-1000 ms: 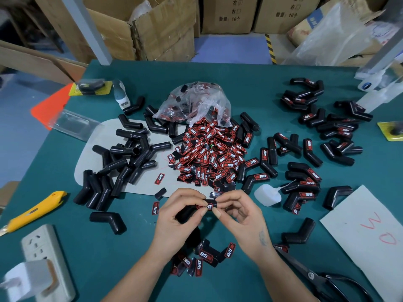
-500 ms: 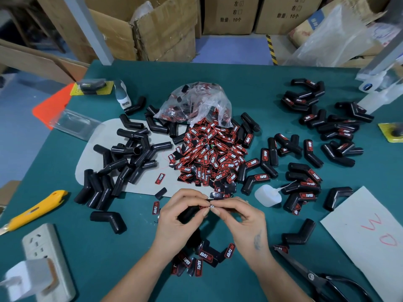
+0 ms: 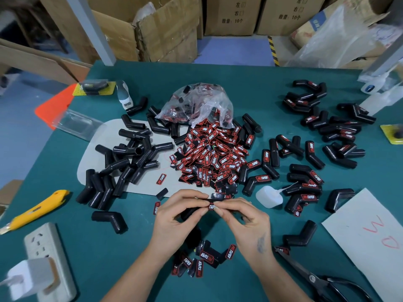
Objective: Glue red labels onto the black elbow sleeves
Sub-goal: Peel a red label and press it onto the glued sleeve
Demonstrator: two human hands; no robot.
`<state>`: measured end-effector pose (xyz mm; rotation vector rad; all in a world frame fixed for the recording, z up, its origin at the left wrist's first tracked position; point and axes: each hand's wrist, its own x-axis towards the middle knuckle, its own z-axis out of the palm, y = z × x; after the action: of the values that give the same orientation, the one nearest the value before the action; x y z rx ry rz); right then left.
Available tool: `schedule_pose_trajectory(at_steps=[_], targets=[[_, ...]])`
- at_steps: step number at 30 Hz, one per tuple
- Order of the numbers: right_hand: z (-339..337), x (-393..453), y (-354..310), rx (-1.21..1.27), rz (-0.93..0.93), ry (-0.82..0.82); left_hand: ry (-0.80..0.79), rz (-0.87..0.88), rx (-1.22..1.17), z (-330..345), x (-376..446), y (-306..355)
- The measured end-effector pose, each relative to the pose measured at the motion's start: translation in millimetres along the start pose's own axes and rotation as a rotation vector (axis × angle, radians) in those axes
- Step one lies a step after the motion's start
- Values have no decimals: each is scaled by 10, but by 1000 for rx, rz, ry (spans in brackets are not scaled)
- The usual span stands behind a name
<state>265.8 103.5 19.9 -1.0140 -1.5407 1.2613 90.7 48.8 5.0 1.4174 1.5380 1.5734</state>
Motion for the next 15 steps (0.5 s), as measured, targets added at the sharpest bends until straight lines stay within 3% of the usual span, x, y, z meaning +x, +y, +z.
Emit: schedule_pose_trajectory(at_steps=[7, 15], targets=[[14, -1, -3, 88, 143, -23, 14, 45, 13, 20, -4, -19], [5, 17, -63, 165, 252, -180, -21, 64, 11, 18, 1, -58]])
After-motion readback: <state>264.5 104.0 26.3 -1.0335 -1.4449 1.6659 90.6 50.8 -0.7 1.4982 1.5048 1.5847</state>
